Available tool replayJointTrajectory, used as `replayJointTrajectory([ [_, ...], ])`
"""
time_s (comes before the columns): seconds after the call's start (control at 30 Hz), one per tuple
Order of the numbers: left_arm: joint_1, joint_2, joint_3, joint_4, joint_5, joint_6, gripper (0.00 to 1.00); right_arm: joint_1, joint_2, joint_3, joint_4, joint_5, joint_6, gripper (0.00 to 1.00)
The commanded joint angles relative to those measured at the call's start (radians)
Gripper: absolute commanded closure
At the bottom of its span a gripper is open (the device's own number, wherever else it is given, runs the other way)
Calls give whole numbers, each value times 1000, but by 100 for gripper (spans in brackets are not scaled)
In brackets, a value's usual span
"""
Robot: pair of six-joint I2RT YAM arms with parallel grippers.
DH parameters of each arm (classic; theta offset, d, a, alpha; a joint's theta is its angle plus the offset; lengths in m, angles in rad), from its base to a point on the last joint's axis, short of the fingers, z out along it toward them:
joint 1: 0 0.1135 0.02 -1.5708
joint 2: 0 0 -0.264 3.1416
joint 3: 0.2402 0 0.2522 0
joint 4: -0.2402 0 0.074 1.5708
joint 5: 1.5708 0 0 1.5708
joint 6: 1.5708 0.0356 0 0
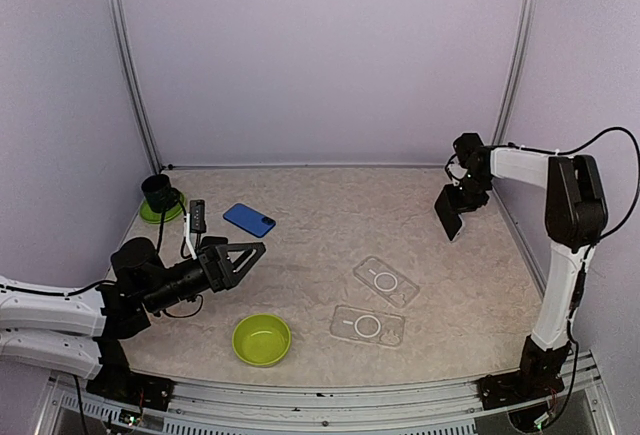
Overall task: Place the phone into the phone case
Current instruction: Place the phone with the phone case at the corner of the board.
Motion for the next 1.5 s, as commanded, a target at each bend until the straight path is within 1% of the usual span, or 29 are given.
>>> replayJointTrajectory([
  [0.0, 7, -14, 0, 21, 16, -14, 4, -20, 33, -75, 6, 100, 2, 86],
  [0.2, 6, -30, -8, 17, 19, -30, 4, -33, 5, -96, 8, 102, 2, 85],
  [0.33, 6, -49, -16, 11, 16, -40, 4, -44, 3, -103, 10, 93, 2, 81],
  [0.53, 6, -82, -33, -7, 4, -46, 4, -49, 10, -114, 23, 64, 3, 65],
  [0.73, 6, -102, -36, -16, -4, -48, 4, -55, 16, -121, 34, 38, 3, 57],
  [0.93, 4, -100, -34, -15, -4, -51, 4, -65, 18, -128, 35, 49, -2, 48],
  [1.03, 5, -94, -31, -13, -1, -56, 4, -68, 8, -125, 32, 62, -4, 42],
  [1.17, 4, -83, -25, -16, -3, -54, 4, -68, -16, -121, 38, 96, 0, 27],
  [1.27, 3, -79, -19, -22, 2, -56, 4, -68, -46, -116, 37, 81, 6, 18],
  [1.4, 1, -68, 6, -75, -19, -41, 3, -52, -149, -148, 72, 63, 10, 6],
  [1.47, -7, -54, 37, -124, -24, -22, 1, -35, -213, -176, 95, 53, 14, 1],
])
